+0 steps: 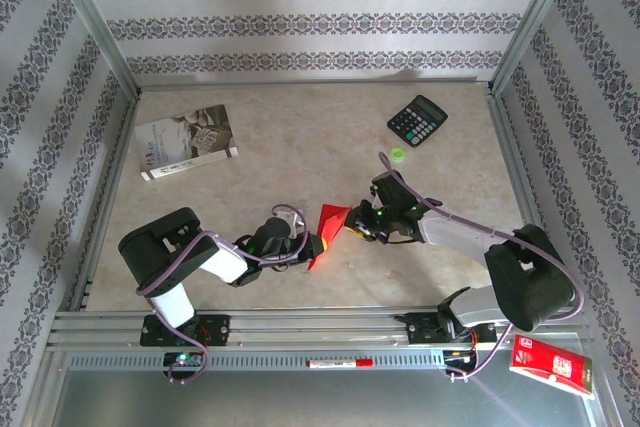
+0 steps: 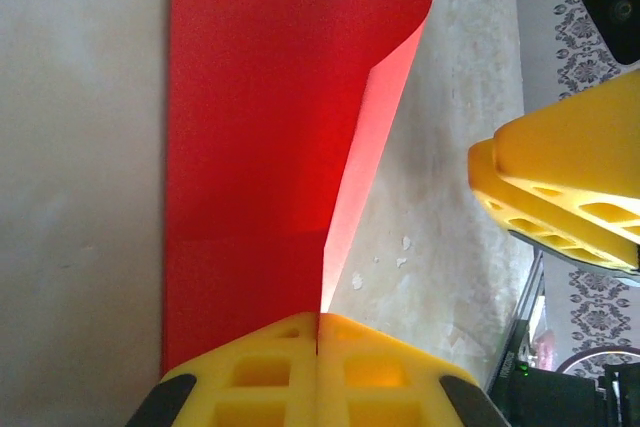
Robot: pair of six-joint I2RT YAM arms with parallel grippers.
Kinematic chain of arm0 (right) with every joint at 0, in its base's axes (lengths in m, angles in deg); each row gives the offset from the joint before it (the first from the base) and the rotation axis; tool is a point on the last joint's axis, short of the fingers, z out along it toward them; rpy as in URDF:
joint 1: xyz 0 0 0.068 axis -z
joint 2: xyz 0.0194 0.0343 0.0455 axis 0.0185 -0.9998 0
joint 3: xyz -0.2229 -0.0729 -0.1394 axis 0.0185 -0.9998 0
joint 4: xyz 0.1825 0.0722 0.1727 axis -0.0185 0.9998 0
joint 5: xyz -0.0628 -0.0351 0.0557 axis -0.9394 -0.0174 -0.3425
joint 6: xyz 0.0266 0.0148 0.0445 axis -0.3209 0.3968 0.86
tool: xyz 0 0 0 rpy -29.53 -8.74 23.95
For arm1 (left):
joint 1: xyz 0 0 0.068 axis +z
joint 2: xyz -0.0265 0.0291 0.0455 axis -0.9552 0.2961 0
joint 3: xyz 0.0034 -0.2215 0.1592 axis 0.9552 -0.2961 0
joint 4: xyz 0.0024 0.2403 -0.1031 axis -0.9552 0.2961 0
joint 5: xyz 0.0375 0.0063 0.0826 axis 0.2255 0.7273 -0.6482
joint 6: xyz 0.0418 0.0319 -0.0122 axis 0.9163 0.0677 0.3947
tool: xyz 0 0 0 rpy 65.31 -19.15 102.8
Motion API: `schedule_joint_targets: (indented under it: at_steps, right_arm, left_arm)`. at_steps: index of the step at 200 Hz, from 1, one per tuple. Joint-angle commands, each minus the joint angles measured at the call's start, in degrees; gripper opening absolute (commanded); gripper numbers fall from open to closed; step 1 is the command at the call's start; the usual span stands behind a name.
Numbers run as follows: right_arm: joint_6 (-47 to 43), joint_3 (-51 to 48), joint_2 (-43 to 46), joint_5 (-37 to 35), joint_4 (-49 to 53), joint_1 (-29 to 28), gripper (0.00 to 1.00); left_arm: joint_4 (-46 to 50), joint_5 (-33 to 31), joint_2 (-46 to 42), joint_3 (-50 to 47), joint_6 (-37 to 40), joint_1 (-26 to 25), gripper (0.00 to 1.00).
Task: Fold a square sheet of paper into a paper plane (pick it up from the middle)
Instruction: Fold the wing for the fifth time at the center of the table.
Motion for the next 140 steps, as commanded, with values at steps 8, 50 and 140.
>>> schedule_joint_targets:
  at_steps: [8,50,140]
  right_arm:
    - [-2.64,2.03,-0.96,1.28,0.44,-0.52,0.22]
    - [-9.15,4.77,-1.76,0.47,4.78,0.19,0.25]
    - [-15.62,7.72,-5.81,-2.41,8.54,-0.32,0.33]
  left_arm:
    - [2.2,0.94,-2.27,1.35,0.22,0.75,0.0]
    - [5.16,1.89,-4.11,3.26,-1.8,0.5,0.0]
    - [3.1,3.51,-0.41,4.92,-5.78,0.5,0.0]
